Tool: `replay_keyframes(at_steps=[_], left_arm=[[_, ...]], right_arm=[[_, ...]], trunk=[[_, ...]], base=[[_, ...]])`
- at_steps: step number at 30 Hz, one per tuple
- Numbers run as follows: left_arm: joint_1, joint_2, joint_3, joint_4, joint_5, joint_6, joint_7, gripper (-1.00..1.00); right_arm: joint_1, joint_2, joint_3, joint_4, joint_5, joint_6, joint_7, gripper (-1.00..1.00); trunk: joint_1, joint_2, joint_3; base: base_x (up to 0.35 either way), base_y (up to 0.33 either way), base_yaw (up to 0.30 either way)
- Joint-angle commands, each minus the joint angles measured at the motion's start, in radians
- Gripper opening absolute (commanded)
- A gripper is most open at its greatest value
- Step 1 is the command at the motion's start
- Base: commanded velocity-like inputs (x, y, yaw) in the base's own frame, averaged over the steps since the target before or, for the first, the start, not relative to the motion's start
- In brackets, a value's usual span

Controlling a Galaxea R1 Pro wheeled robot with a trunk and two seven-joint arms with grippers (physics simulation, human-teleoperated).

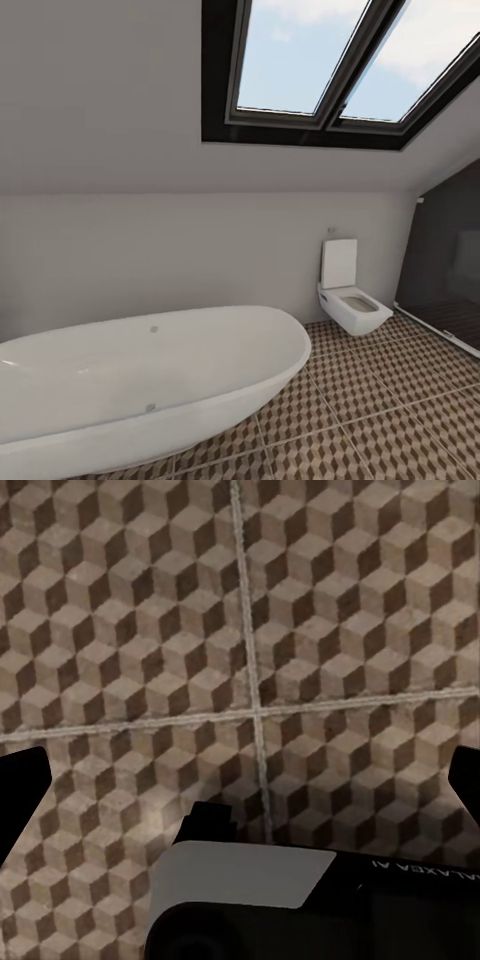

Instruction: Take the four mousetraps from the cabinet in the bathroom and place them on the bathroom floor. Make sure all four end up on the same floor surface, and ensure that at least two of them are either under or directly next to the same bathroom sink.

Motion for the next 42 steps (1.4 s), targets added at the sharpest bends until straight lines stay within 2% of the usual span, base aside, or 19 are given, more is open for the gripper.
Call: replay_keyframes(at_steps=[1,42], left_arm=[[-0.001,0.001,-0.003,-0.004,0.0,0.001,0.007,1.0],[-0.001,0.001,-0.003,-0.001,0.0,0.001,0.006,1.0]], right_arm=[[-0.001,0.001,0.009,0.002,-0.006,0.003,-0.002,1.0],[-0.001,0.0,0.009,0.002,-0.006,0.003,-0.002,1.0]], trunk=[[0.0,-0.001,-0.003],[0.0,-0.001,-0.069]], base=[[0.0,0.0,-0.022],[0.0,0.0,-0.002]])
